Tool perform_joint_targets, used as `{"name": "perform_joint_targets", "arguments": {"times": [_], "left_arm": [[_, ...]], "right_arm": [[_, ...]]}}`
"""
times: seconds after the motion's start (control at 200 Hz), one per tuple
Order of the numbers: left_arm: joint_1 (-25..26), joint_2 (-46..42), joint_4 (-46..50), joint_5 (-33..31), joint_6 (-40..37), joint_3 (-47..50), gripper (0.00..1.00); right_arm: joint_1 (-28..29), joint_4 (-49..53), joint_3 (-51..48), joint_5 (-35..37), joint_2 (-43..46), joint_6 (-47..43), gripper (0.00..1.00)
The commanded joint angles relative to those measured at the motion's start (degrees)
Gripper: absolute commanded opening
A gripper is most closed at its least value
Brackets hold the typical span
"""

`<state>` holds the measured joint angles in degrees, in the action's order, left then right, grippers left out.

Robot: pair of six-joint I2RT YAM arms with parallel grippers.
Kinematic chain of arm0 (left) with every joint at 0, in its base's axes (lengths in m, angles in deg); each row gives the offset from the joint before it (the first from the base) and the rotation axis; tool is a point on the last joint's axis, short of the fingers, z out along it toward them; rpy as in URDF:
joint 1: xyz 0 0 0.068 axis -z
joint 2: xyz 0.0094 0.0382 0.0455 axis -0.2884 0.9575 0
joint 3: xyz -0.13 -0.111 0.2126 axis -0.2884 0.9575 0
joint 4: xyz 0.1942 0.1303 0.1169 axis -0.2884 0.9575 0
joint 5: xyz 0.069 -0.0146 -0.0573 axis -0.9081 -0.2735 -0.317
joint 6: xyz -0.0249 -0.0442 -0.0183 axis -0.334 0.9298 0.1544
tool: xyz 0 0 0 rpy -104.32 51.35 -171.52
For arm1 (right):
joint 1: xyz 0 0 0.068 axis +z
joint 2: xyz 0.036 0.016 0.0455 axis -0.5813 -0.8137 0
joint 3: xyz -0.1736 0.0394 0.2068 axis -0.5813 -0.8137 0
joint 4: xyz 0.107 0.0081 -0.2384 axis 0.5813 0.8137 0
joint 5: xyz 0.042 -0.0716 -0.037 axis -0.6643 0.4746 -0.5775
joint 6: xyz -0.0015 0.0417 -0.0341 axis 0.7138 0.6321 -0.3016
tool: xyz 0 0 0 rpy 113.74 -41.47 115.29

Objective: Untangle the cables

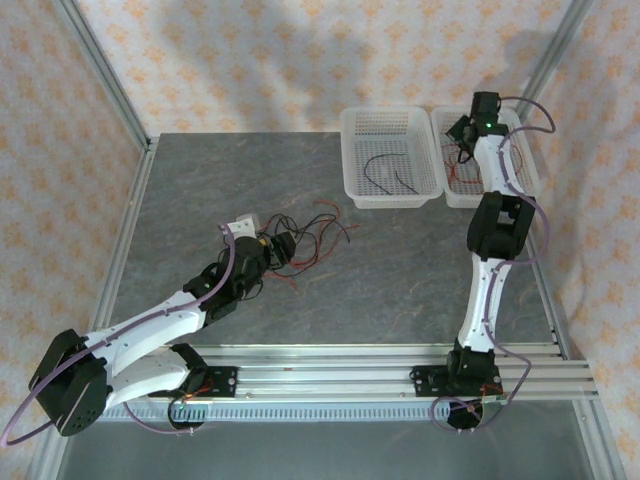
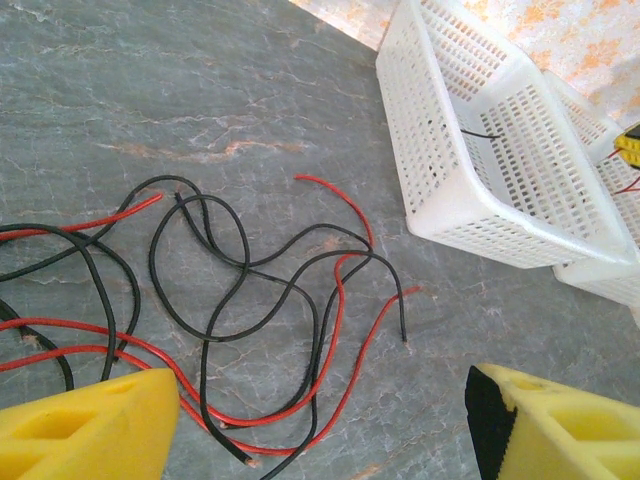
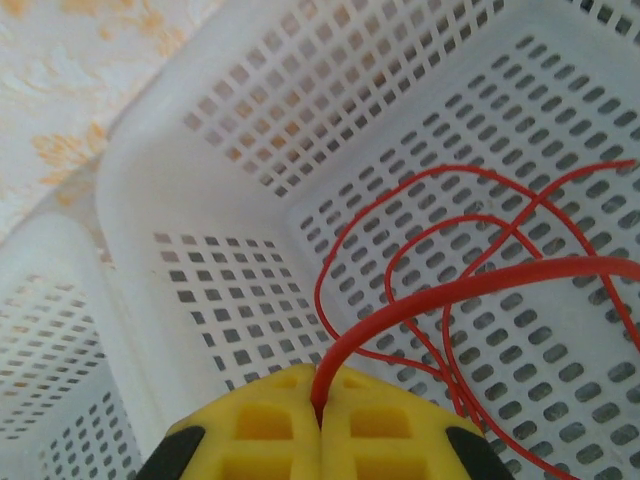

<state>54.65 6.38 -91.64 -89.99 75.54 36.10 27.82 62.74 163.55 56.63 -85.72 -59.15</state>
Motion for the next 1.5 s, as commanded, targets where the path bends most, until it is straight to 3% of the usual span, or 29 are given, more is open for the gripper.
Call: {"name": "perform_joint_targets", "arguments": {"times": [0.0,0.215,0.536,0.756,1.196,1.497], "left_arm": [[0.6,0.1,2.1,0.3,0.1,-2.7,0.76],[0.7,0.3,6.0,0.3,0.6,-5.0,0.76],[0.7,3.3,12.5,0.5,1.7,-9.4,0.76],[0.7,6.0,17.0,-0.9,3.1,-11.9,0.76],[-0.2,17.4,27.8,-0.2,2.6,-20.6,0.75],[-2.1,24.8,29.2,3.1,0.1,-25.5,0.72]], "right_arm": [[-0.3,1.6,-0.6,-0.2,-1.2,0.7,0.0],[-1.2,3.7,0.8,0.3,-2.5,1.6,0.09],[-1.5,7.7,1.3,0.0,-0.1,-0.5,0.46],[-1.5,8.5,-4.7,3.8,7.0,-3.9,0.6],[-1.1,-9.1,-46.5,3.5,38.3,-4.4,0.63],[4.8,-16.1,-69.0,2.5,55.8,-3.9,0.6]]}}
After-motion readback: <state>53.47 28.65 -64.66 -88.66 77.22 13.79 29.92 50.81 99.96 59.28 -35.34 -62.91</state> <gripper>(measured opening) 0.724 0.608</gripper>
